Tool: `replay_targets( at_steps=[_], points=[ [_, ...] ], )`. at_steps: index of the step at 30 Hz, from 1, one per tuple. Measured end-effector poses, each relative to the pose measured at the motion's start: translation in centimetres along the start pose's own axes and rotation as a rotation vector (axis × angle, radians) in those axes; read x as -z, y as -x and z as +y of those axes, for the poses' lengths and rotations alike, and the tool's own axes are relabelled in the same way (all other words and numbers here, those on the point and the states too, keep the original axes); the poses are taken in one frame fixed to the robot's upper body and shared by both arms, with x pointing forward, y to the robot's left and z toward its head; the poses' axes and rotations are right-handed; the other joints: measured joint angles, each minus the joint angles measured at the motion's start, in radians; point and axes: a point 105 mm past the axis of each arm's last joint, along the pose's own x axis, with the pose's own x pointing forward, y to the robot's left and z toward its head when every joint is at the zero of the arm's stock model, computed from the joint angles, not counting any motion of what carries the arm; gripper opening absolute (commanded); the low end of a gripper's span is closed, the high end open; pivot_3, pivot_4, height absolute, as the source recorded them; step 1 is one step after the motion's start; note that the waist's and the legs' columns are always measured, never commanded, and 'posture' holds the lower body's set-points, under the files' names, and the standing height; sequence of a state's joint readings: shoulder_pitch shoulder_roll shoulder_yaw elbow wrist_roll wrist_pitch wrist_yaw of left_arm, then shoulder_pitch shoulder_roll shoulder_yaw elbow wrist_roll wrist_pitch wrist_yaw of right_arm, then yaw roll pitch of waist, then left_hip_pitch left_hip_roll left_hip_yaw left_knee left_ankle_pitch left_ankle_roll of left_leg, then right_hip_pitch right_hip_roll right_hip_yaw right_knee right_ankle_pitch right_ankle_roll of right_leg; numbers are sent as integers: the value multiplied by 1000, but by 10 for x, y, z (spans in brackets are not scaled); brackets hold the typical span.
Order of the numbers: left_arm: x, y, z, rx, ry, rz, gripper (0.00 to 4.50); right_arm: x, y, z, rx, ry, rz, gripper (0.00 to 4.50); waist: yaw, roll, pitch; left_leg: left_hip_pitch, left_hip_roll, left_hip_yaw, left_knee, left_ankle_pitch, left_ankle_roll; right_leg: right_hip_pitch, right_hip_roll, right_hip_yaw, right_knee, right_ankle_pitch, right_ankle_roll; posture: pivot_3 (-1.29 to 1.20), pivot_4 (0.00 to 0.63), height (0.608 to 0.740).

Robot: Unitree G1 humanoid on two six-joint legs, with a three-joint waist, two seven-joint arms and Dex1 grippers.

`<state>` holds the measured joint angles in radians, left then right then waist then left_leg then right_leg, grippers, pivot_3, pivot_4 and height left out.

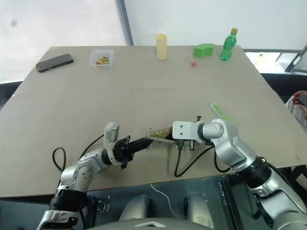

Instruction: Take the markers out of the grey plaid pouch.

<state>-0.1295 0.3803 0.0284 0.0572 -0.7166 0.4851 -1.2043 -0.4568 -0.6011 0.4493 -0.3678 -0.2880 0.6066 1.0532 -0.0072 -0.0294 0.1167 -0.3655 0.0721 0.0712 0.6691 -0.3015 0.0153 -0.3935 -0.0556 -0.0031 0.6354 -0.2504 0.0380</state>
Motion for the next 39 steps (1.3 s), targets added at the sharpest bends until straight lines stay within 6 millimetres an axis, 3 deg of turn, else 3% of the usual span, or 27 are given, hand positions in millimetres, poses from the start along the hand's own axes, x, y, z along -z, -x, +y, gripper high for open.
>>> replay_targets(
  at_steps=[6, 13, 18, 22, 26, 31, 35, 39],
  points=[
    [-17, -15, 14, -39, -125, -26, 0, -21, 42, -6, 16, -155, -184, 255, 19, 6, 4, -18, 0, -1, 0, 2, -3, -13, 2, -5, -5, 2, 4, 0, 150, 740],
    [-31, -20, 21, -81, -212, -56, 0, -44, 66, -7, 6, -207, -372, 255, 21, 7, 5, -20, -1, -1, 0, 0, 0, -13, 2, -5, -9, 2, 4, 0, 150, 740],
    [-47, -21, 24, -122, -203, -111, 0, -11, 60, 6, -33, -180, -180, 255, 21, 6, 6, -21, -1, -2, 1, -1, 2, -13, 1, -5, -9, 2, 4, 0, 150, 740],
    [-61, -28, 21, -110, -231, -142, 0, -7, 54, 15, -99, -267, -170, 255, 19, 6, 6, -20, -1, -2, 0, 0, 0, -13, 2, -6, -8, 2, 4, 0, 150, 740],
    [-67, -23, 25, -157, -254, -159, 0, -7, 52, 20, -132, -372, -186, 255, 21, 6, 6, -20, -1, -3, 0, 0, 0, -13, 2, -6, -8, 2, 4, 0, 150, 740],
    [-71, -13, 40, -284, -366, -130, 0, -10, 57, -11, 57, -462, -276, 255, 22, 6, 6, -20, -1, -2, 1, 0, 0, -12, 2, -5, -8, 2, 5, 0, 150, 740],
    [-80, -3, 51, -392, -513, -121, 0, 35, 58, -47, 308, -622, -125, 255, 22, 6, 6, -20, -1, -2, 1, 0, 0, -12, 2, -5, -8, 2, 5, 0, 150, 740],
    [-83, 4, 58, -463, -578, -123, 0, 64, 51, -51, 366, -760, -34, 255, 21, 6, 6, -20, -1, -1, 0, 0, 0, -13, 2, -6, -8, 2, 5, 0, 150, 740]
  ],
)
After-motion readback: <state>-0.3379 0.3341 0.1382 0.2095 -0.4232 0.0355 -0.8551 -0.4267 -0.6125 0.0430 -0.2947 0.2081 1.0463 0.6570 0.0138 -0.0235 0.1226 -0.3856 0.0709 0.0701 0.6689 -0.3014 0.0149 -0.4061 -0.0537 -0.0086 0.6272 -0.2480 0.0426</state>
